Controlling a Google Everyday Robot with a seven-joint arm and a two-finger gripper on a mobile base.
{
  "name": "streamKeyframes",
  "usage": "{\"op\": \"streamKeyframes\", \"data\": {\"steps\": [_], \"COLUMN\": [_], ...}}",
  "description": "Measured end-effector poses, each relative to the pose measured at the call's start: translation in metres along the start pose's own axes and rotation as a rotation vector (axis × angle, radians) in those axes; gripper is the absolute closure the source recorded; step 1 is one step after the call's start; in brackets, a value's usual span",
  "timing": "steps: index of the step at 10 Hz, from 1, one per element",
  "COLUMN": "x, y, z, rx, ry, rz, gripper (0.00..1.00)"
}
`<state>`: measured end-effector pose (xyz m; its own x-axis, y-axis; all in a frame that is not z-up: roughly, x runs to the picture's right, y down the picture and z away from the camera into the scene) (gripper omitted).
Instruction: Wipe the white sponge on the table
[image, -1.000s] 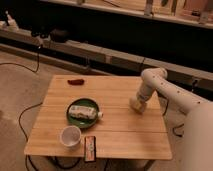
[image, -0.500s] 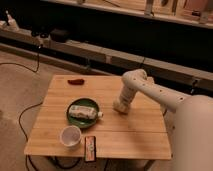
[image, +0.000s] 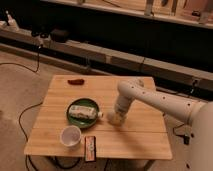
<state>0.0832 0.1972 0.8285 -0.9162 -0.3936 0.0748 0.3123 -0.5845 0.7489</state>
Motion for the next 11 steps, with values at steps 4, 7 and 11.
{"op": "streamKeyframes", "data": {"steps": [4,7,11], "x": [-0.063,-0.112,-0.151], "y": [-0.048,-0.047,-0.036], "z": [0.003,-0.019,-0.013], "rx": [0.076,0.046,0.072], "ry": [0.058,0.036,0.037], "rz": [0.083,0.160,0.283], "gripper": [1.00,1.00,1.00]}}
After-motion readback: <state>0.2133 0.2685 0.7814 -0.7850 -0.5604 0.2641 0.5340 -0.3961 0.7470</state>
